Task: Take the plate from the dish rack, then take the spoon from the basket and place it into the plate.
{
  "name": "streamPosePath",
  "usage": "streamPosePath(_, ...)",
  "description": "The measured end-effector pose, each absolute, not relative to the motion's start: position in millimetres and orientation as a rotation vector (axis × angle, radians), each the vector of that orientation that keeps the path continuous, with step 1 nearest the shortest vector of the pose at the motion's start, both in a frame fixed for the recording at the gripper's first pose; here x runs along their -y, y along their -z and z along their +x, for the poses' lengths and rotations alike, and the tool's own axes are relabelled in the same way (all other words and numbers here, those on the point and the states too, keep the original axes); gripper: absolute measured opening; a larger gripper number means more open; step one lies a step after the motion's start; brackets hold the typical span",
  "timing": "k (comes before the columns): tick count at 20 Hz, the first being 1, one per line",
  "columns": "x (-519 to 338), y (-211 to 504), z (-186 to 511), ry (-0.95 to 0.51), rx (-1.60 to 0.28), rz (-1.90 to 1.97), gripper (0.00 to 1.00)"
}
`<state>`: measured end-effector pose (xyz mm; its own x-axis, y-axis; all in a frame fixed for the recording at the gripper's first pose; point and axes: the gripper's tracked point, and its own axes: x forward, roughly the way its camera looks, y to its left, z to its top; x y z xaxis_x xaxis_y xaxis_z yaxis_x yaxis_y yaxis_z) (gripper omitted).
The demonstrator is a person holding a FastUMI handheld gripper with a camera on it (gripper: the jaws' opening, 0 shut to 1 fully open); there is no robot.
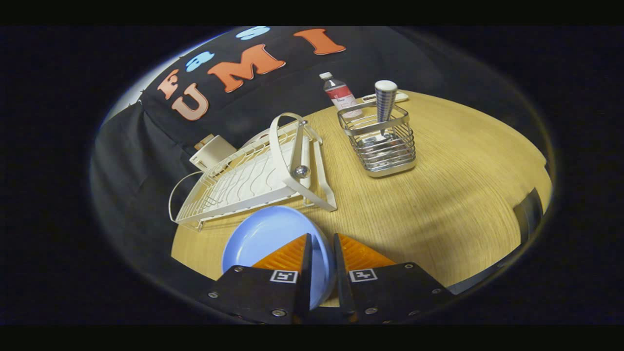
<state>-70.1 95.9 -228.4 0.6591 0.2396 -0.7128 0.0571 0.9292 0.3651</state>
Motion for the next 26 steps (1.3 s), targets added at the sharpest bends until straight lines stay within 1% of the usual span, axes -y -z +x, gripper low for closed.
streamPosePath(4,-97,214,-62,-0.127,-0.785,0.383,0.22)
streamPosePath(6,-83,204,-53,-0.1,-0.71,0.326,0.28)
streamPosePath(7,-77,199,-49,-0.086,-0.673,0.285,0.33)
streamPosePath(8,-71,194,-45,-0.073,-0.64,0.242,0.37)
streamPosePath(9,-65,188,-42,-0.06,-0.612,0.207,0.45)
streamPosePath(11,-54,181,-35,-0.03,-0.567,0.163,0.54)
streamPosePath(14,-36,178,-24,0.022,-0.519,0.118,0.61)
streamPosePath(15,-31,177,-19,0.039,-0.504,0.102,0.66)
streamPosePath(17,-23,168,-15,0.059,-0.462,0.079,0.69)
streamPosePath(23,7,139,10,0.173,-0.282,-0.044,0.69)
streamPosePath(25,4,142,16,0.167,-0.283,-0.045,0.69)
streamPosePath(26,-1,145,17,0.15,-0.29,-0.035,0.67)
